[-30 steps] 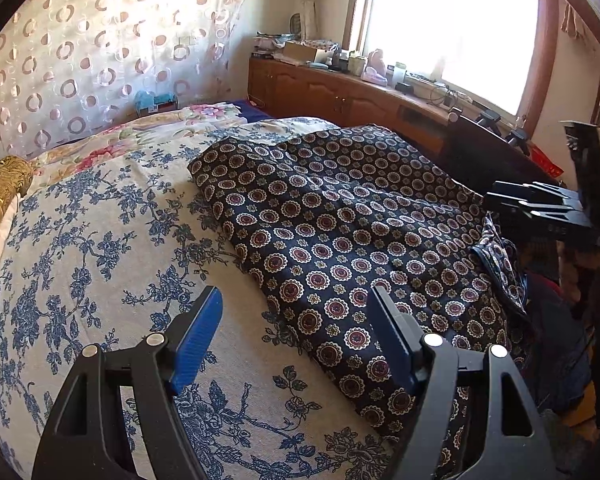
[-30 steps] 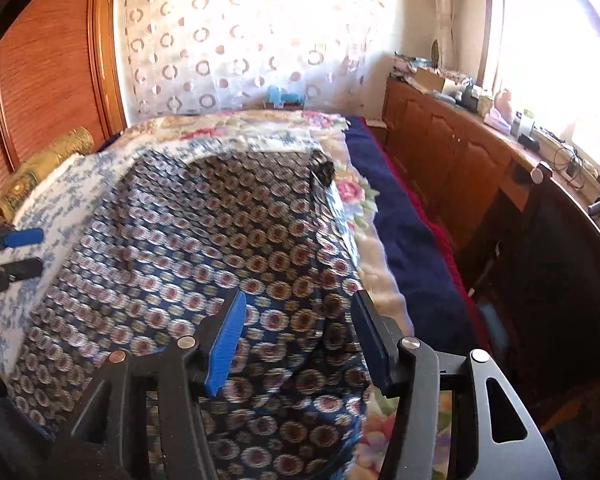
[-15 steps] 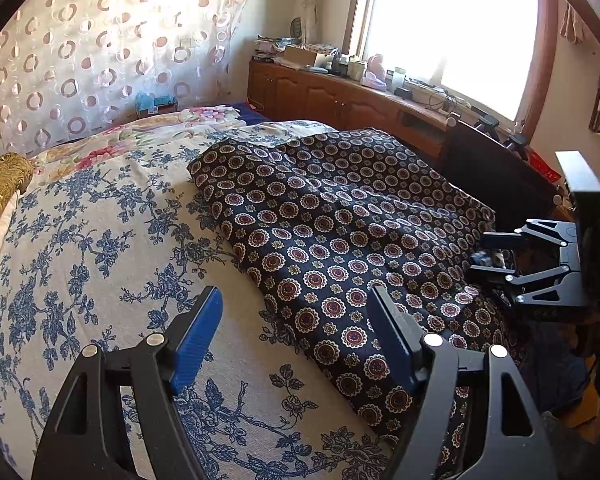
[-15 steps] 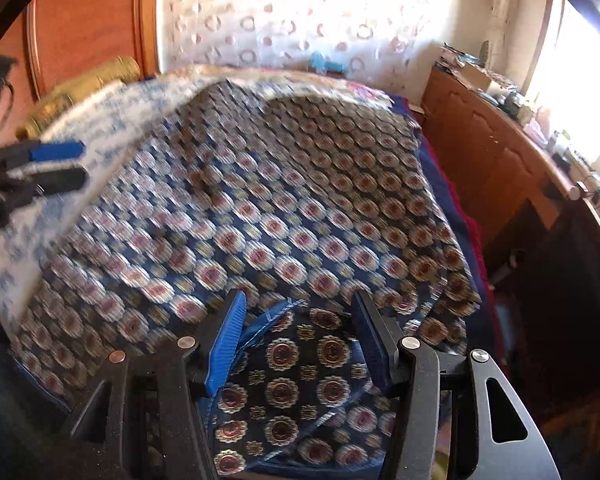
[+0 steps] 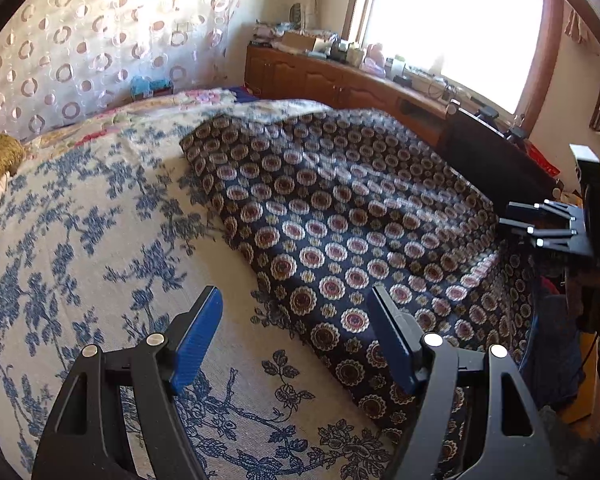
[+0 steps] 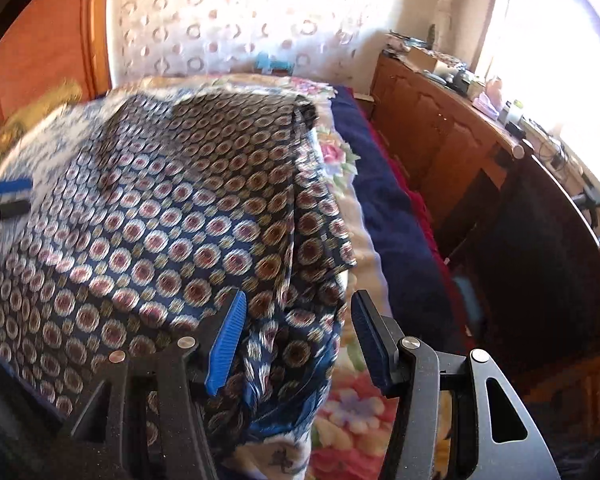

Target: Fold small clothes

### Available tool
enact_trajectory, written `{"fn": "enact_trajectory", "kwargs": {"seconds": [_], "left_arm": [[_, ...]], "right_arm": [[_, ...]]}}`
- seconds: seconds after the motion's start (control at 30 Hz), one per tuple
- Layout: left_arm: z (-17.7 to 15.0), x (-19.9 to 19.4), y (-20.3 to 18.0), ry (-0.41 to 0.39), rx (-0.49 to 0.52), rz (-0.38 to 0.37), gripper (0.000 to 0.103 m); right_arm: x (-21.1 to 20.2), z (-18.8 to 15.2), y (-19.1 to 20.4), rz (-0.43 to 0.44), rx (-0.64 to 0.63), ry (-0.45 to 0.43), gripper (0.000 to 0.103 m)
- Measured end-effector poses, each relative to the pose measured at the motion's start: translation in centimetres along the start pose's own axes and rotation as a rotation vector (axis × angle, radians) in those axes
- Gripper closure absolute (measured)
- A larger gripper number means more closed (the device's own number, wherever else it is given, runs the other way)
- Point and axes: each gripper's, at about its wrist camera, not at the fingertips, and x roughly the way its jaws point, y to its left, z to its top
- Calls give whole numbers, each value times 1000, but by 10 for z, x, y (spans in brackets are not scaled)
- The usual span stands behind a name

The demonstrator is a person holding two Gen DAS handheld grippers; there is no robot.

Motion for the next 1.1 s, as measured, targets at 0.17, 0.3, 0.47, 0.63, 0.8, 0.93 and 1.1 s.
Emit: {"fn": "enact_trajectory", "kwargs": {"seconds": [0.17,0.3,0.47,0.63,0.8,0.93,1.1], "left_arm": [[-4,5,2,23,-29,-45,28],[-8,5,0,38,-21,-46,33],[-9,5,-2,42,-15,-24,33],[-8,7,-3,47,-10,-19,33],[-9,8,-5,57,1,-24,56],[-8,9,-1,80,-58,-137,80],[-6,4,-2,59,-47,-148,99]], "right_arm": [[21,1,-17,50,46,9,46],[23,-7,-21,104,71,24,46],[17,-13,-24,145,74,25,49],[4,-17,-19,121,19,18,52],[1,-18,-19,134,6,21,61],[-2,-17,-15,144,-22,22,79],[-6,-19,-13,155,-48,20,95]]}}
